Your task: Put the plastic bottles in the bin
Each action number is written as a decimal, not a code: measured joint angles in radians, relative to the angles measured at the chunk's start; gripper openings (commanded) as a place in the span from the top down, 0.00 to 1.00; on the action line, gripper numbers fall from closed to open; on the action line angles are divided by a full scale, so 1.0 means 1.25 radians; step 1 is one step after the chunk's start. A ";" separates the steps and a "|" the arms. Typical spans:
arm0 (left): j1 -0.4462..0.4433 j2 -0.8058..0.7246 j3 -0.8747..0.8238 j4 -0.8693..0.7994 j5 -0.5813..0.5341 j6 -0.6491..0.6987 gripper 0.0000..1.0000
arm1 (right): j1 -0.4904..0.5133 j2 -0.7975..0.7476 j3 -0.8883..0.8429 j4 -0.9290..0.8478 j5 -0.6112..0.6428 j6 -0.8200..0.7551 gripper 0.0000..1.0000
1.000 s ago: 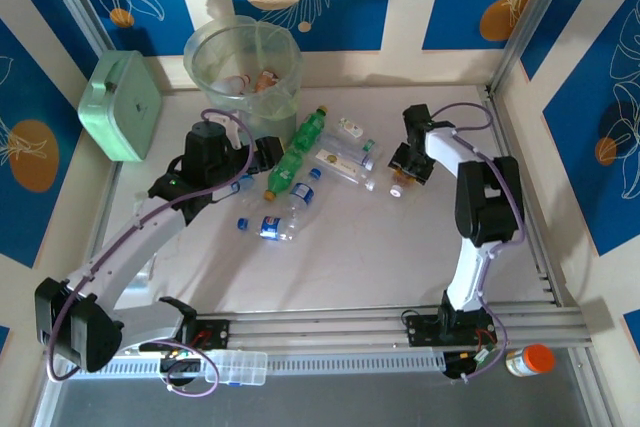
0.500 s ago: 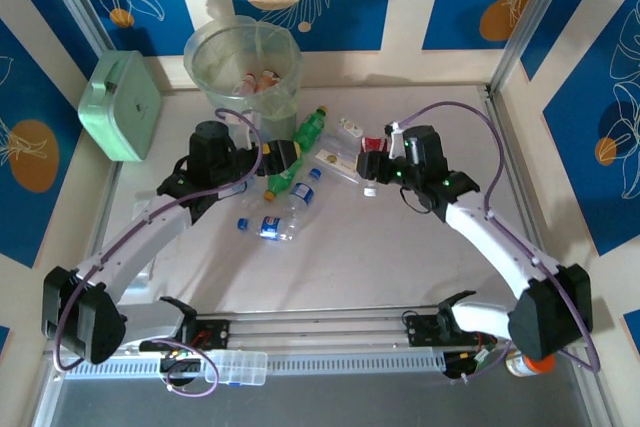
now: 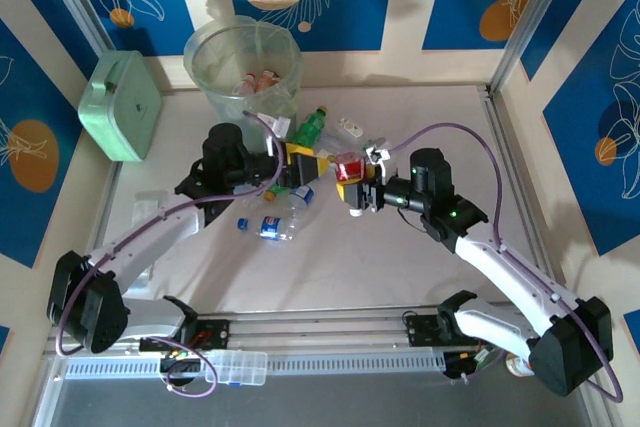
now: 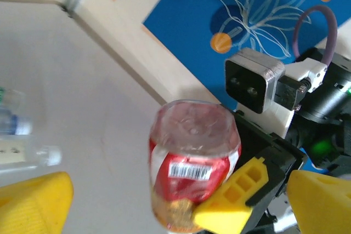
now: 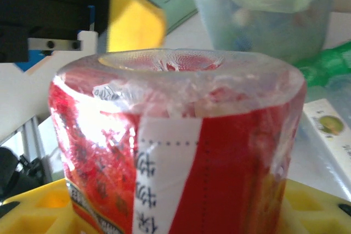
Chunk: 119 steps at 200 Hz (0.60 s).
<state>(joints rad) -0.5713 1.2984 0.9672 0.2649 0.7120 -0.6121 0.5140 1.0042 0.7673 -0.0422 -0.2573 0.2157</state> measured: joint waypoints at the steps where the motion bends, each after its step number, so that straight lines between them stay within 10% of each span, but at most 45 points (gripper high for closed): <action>1: -0.001 0.000 0.000 0.000 0.001 0.000 0.01 | 0.002 0.000 0.000 0.000 -0.002 0.000 0.68; 71: -0.055 0.010 0.007 -0.052 0.016 0.085 0.01 | 0.051 0.012 0.000 0.003 -0.035 -0.030 0.68; 119: -0.067 0.038 0.010 -0.078 0.018 0.101 0.21 | 0.081 0.034 0.001 -0.003 -0.038 -0.042 0.68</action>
<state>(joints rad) -0.6544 1.3460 0.9798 0.1680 0.7341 -0.4862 0.6159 1.0466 0.7685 -0.0456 -0.3042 0.1631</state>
